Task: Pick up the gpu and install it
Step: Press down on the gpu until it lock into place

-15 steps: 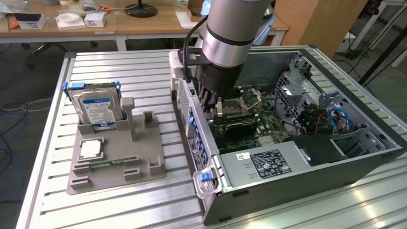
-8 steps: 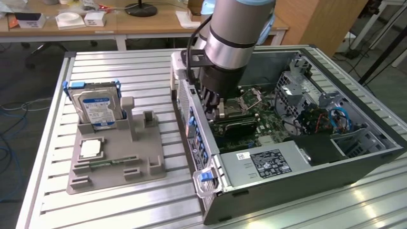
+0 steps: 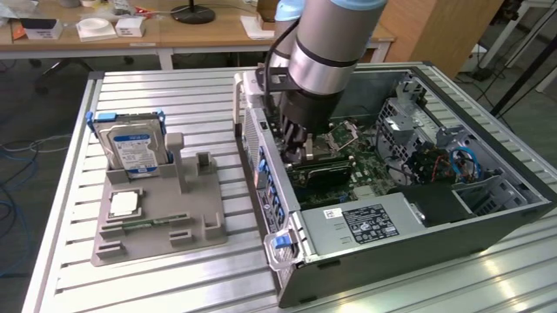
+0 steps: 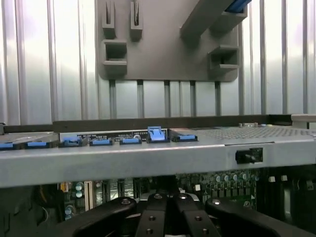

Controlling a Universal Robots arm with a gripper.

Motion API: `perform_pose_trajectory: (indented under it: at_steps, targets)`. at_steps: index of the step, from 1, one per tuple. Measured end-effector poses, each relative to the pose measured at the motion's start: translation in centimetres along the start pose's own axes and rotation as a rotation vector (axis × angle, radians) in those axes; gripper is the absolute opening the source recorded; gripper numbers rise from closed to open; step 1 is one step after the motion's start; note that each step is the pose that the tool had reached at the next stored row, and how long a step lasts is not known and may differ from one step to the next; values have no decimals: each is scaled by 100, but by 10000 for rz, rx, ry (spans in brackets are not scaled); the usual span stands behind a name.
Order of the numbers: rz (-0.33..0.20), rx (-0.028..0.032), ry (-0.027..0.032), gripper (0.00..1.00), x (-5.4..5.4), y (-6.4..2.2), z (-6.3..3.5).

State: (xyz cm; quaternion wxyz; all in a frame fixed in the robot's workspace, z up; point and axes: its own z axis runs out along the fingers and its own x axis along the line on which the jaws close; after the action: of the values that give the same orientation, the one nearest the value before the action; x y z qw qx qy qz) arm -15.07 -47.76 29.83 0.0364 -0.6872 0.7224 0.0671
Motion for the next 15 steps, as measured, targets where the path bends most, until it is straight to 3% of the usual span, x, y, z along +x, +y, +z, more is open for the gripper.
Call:
perform_pose_trajectory:
  at_steps: [2, 8, 15]
  targets:
    - [-3, -1, -60, 11, -3, -66, -2]
    - [0, -3, -65, 11, 5, -126, 10]
    - [0, -4, -74, 11, -5, -442, 39]
